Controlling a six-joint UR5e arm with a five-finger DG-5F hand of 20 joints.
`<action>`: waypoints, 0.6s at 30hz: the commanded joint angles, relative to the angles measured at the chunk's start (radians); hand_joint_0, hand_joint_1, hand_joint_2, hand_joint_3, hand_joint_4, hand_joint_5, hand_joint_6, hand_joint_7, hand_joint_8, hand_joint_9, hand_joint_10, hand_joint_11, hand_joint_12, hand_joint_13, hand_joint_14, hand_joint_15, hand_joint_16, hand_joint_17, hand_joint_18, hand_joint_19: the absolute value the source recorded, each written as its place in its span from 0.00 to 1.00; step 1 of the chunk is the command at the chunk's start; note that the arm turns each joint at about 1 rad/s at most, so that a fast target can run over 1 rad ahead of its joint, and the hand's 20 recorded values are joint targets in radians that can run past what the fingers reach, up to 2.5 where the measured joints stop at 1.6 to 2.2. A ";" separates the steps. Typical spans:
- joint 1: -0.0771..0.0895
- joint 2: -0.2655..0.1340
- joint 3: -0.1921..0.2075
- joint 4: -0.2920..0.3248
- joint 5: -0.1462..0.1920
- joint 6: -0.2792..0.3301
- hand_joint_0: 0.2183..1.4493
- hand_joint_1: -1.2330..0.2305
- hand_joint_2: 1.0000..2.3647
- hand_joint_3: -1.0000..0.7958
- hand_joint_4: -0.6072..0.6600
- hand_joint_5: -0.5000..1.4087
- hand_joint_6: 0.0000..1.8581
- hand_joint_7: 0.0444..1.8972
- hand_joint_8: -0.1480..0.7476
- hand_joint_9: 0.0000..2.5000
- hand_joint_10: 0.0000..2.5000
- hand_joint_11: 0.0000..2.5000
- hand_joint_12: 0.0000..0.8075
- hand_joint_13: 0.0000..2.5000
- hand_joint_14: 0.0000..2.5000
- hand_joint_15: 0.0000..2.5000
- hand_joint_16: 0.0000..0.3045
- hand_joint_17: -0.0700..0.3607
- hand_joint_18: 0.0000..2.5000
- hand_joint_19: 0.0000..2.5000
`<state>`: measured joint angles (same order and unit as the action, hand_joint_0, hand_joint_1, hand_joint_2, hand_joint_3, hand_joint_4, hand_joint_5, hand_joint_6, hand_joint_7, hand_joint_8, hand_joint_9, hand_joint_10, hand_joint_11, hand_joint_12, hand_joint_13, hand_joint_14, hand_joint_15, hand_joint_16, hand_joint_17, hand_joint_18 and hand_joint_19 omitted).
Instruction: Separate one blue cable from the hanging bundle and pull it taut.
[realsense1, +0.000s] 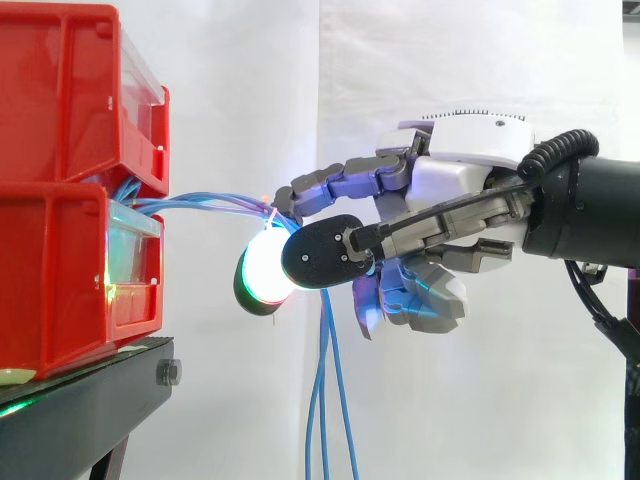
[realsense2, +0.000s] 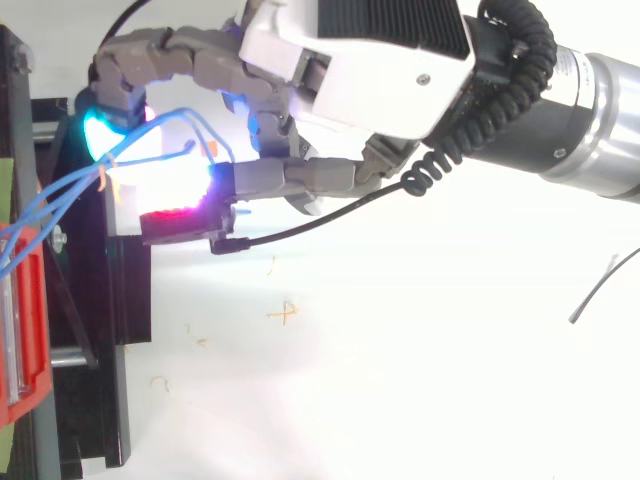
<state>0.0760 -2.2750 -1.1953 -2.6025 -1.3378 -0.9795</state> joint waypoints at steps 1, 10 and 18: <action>-0.002 0.000 -0.007 0.025 -0.023 -0.025 0.40 0.27 0.02 0.51 0.65 0.32 0.27 0.56 0.33 0.81 0.01 0.23 0.38 0.70 0.01 0.45 0.15 0.40 0.43 0.34; -0.012 0.000 -0.007 0.027 -0.077 -0.031 0.40 0.28 0.02 0.51 0.65 0.32 0.27 0.56 0.34 0.81 0.01 0.23 0.39 0.70 0.01 0.46 0.15 0.40 0.43 0.34; -0.025 0.000 -0.075 0.173 -0.167 -0.174 0.40 0.28 0.02 0.50 0.65 0.32 0.27 0.56 0.34 0.81 0.01 0.24 0.38 0.70 0.01 0.45 0.15 0.40 0.43 0.34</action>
<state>0.0554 -2.2748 -1.2373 -2.5213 -1.4707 -1.0807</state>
